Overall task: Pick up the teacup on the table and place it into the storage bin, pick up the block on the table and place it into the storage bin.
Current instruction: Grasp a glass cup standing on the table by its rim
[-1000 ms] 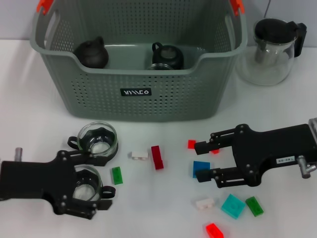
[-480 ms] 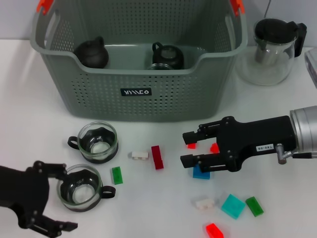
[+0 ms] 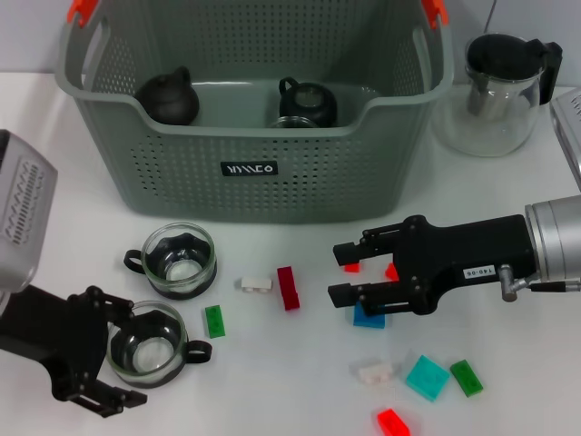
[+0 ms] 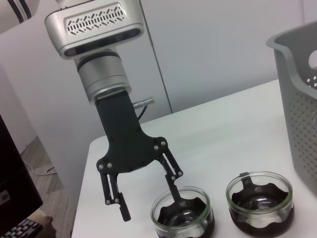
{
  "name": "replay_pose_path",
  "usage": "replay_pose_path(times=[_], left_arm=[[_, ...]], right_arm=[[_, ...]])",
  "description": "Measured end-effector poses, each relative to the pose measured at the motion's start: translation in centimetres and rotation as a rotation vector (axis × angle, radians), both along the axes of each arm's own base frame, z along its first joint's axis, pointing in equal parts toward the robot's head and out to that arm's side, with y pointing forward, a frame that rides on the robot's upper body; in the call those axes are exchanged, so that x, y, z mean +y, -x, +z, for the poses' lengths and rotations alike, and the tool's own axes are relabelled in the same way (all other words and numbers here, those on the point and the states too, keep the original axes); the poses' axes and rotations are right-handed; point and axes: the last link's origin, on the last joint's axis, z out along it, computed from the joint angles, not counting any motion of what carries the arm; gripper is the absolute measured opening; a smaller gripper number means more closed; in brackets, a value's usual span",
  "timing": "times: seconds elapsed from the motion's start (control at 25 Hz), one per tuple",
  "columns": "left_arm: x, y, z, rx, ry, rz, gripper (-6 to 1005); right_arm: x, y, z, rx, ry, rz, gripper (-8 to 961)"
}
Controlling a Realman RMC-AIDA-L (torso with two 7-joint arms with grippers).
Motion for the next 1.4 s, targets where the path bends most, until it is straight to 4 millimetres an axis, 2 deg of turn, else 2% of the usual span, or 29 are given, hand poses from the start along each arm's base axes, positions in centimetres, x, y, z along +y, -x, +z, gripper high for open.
replay_pose_path(times=[0.12, 0.52, 1.2, 1.4], left_arm=[[0.2, 0.0, -0.5, 0.039, 0.018, -0.002, 799], [0.8, -0.6, -2.7, 0.131, 0.040, -0.009, 741], [1.0, -0.7, -3.3, 0.194, 0.051, 0.009, 643], [1.0, -0.8, -3.6, 0.203, 0.061, 0.003, 486]], right_arm=[[0.1, -0.2, 0.0, -0.003, -0.008, -0.009, 613], [0.3, -0.2, -0.1, -0.005, -0.021, -0.015, 613], [0.8, -0.4, 0.2, -0.009, -0.056, -0.024, 614], [1.0, -0.4, 0.3, -0.013, -0.071, -0.026, 614]])
